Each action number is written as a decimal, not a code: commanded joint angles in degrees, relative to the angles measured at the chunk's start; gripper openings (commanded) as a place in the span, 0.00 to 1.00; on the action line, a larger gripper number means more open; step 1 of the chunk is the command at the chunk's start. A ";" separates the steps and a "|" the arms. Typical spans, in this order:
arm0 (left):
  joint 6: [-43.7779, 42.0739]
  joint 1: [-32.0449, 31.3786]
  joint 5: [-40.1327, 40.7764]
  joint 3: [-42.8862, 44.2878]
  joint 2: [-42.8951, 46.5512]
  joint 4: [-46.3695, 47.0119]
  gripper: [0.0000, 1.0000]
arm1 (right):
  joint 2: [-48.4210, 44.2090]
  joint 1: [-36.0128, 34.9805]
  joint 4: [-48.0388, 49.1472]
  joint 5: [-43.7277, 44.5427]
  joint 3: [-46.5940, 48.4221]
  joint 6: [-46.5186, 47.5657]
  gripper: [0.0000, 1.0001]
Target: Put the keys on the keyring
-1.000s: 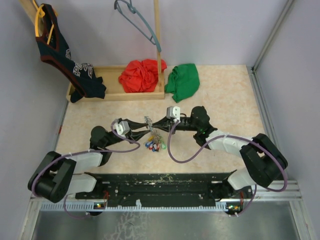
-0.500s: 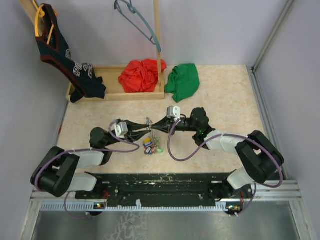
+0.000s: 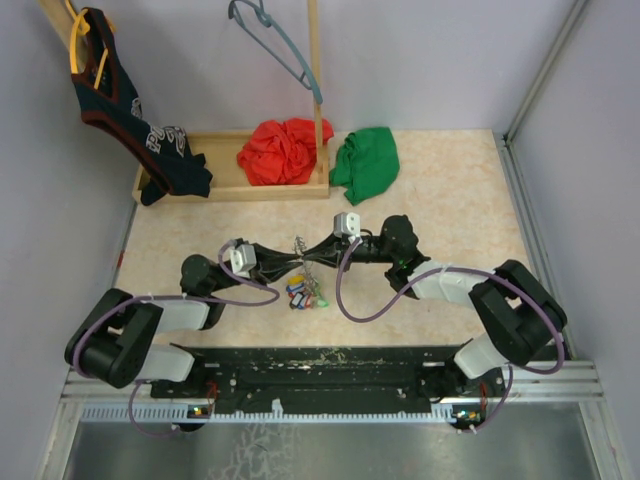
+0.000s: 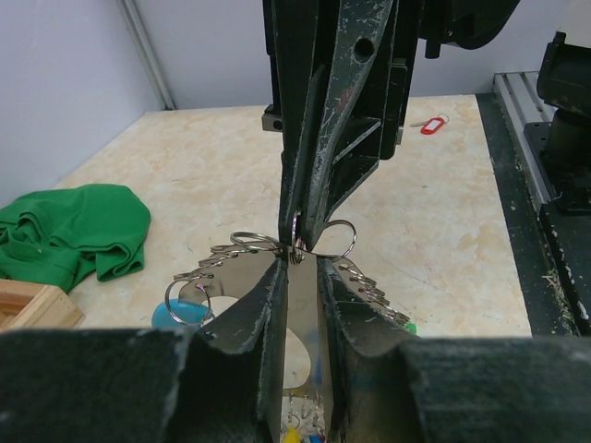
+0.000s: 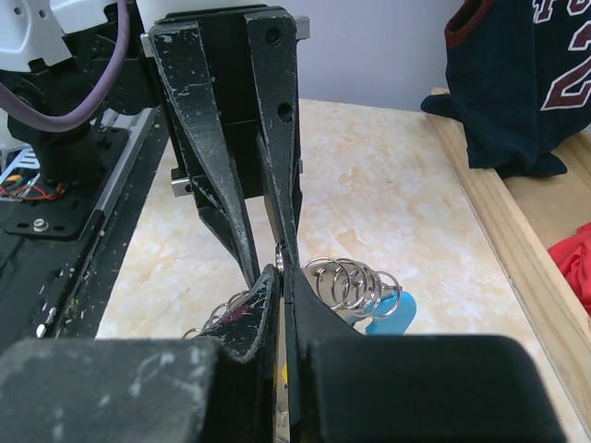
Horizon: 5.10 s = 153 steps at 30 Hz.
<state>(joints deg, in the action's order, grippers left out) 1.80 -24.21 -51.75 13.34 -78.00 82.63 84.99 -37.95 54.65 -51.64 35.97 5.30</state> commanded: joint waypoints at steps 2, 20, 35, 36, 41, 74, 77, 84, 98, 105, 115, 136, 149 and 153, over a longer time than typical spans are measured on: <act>0.54 0.11 -1.98 0.49 1.06 2.56 0.25 | -0.15 0.33 4.32 -1.17 0.19 0.22 0.00; -2.27 0.09 -1.74 1.63 2.55 -3.96 0.19 | 0.45 0.17 4.12 -3.48 1.11 -0.55 0.00; -15.37 -1.38 4.67 6.01 10.70 -33.55 0.00 | -7.43 0.20 -22.17 4.69 0.24 13.63 0.14; -17.73 -2.11 6.33 7.20 11.19 -38.19 0.00 | -8.88 0.23 -24.63 6.03 0.10 14.92 0.16; -22.45 -4.05 8.17 10.43 11.69 -47.88 0.00 | -13.87 0.54 -32.72 12.16 0.28 21.04 0.24; -22.72 -7.43 6.33 17.06 10.99 -53.87 0.00 | -8.30 1.11 -39.91 2.77 10.09 27.56 0.21; -22.52 -7.52 6.00 17.24 10.95 -53.81 0.00 | -7.80 1.05 -40.44 2.42 10.64 27.58 0.19; -22.53 -7.82 5.87 16.77 11.79 -53.42 0.00 | -7.30 0.84 -41.63 2.62 11.05 27.46 0.04; -17.99 -7.79 8.34 5.27 15.51 -33.04 0.38 | -12.79 0.89 -29.38 4.86 4.24 15.52 0.00; -16.89 -7.79 6.73 5.28 13.71 -29.88 0.38 | -13.82 0.91 -29.13 5.66 3.41 15.32 0.00; -14.86 -7.80 1.73 6.43 9.38 -27.48 0.32 | -13.29 0.83 -27.80 4.17 2.93 15.17 0.00; -12.35 -7.61 2.82 7.00 6.64 -24.36 0.24 | -11.08 0.85 -31.09 0.32 4.86 17.78 0.00; -12.04 -7.66 2.57 7.38 5.71 -23.73 0.13 | -10.58 0.34 -33.04 0.13 5.21 18.20 0.00; -11.86 -7.61 2.70 7.32 5.84 -23.31 0.12 | -10.36 0.15 -33.68 0.22 5.43 18.42 0.00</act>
<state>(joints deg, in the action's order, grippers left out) -10.87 -31.77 -48.16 19.05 -72.36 56.60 74.22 -37.34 20.16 -49.67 38.68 22.90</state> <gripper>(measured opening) 0.123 0.008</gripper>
